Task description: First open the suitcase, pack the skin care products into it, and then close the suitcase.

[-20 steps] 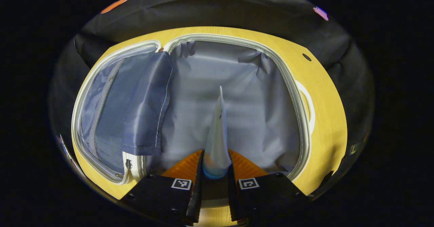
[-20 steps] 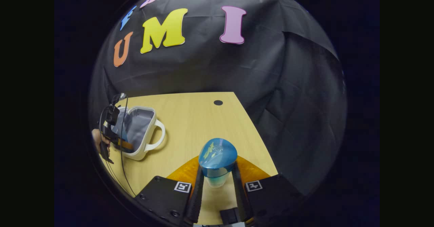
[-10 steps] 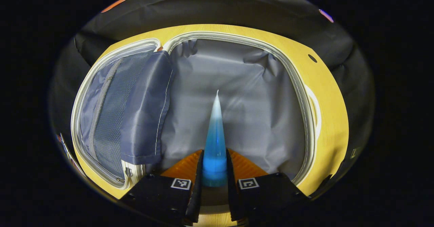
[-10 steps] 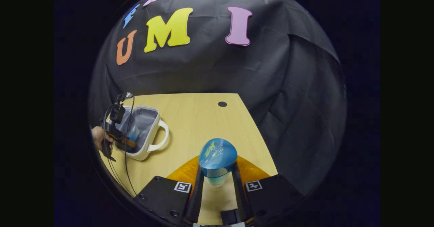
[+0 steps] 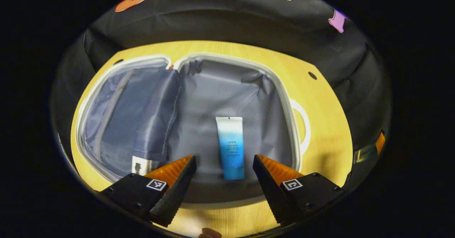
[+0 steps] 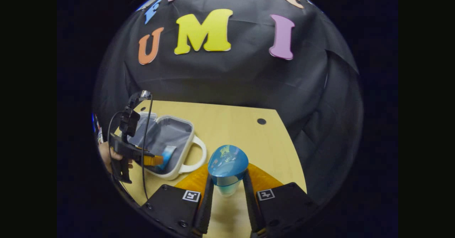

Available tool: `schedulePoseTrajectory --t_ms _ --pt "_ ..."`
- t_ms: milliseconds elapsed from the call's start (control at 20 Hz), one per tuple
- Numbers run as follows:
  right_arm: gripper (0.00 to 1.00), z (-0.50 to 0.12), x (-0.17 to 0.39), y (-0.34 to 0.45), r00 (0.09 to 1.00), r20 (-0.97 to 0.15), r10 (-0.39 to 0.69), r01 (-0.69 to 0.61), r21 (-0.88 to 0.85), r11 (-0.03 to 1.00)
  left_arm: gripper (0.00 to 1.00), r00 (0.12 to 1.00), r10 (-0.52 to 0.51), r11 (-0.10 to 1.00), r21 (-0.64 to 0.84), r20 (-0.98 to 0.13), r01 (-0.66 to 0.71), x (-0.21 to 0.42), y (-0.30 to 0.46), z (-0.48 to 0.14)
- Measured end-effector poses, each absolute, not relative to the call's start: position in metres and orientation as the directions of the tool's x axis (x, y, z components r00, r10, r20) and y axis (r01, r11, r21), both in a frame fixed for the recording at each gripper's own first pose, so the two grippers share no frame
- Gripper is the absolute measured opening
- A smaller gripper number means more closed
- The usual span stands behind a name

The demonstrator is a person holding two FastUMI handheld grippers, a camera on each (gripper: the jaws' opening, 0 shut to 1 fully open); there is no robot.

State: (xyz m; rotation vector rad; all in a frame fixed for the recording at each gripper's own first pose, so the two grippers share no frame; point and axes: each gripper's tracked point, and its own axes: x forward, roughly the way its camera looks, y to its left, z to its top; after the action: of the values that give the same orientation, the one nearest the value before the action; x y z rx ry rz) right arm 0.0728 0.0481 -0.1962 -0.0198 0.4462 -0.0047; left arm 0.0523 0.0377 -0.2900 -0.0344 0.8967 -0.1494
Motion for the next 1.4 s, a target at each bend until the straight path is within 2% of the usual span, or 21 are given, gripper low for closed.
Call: schedulePoseTrajectory --t_ms 150,300,450,650,800,950,1000,1150,1400 --pt "0.41 -0.184 0.091 0.090 0.908 -0.414 0.054 -0.066 -0.013 0.998 1.00 0.740 -0.166 0.986 -0.106 -0.652 0.128 0.042 0.047 -0.239" --pt "0.41 -0.184 0.107 0.134 0.898 -0.425 0.113 -0.122 0.006 0.993 1.00 0.848 -0.139 0.990 -0.089 -0.511 0.109 0.027 0.079 -0.188" --pt "0.39 -0.200 0.118 0.172 0.871 -0.469 0.148 -0.148 0.038 0.988 1.00 0.911 -0.104 0.994 -0.067 -0.399 0.084 0.008 0.114 -0.153" --pt "0.41 -0.236 0.127 0.206 0.824 -0.546 0.151 -0.157 0.035 0.987 1.00 0.952 -0.089 0.996 -0.056 -0.294 0.076 -0.038 0.133 -0.106" --pt "0.41 -0.268 0.134 0.221 0.786 -0.605 0.127 -0.155 0.007 0.988 1.00 0.963 -0.092 0.996 -0.044 -0.253 0.083 -0.055 0.141 -0.095" --pt "0.39 -0.294 0.144 0.230 0.747 -0.658 0.094 -0.136 -0.013 0.991 0.99 0.974 -0.089 0.996 -0.036 -0.210 0.083 -0.053 0.160 -0.088" --pt "0.41 -0.303 0.146 0.232 0.728 -0.681 0.084 -0.120 -0.006 0.993 0.99 0.976 -0.097 0.995 -0.046 -0.193 0.090 -0.051 0.163 -0.085" --pt "0.39 -0.302 0.161 0.236 0.723 -0.688 0.065 -0.082 0.008 0.997 0.99 0.977 -0.072 0.997 -0.039 -0.200 0.065 -0.051 0.179 -0.090" --pt "0.41 -0.313 0.202 0.247 0.716 -0.697 0.033 -0.046 0.000 0.999 0.99 0.980 -0.051 0.996 -0.076 -0.191 0.037 -0.049 0.203 -0.090"
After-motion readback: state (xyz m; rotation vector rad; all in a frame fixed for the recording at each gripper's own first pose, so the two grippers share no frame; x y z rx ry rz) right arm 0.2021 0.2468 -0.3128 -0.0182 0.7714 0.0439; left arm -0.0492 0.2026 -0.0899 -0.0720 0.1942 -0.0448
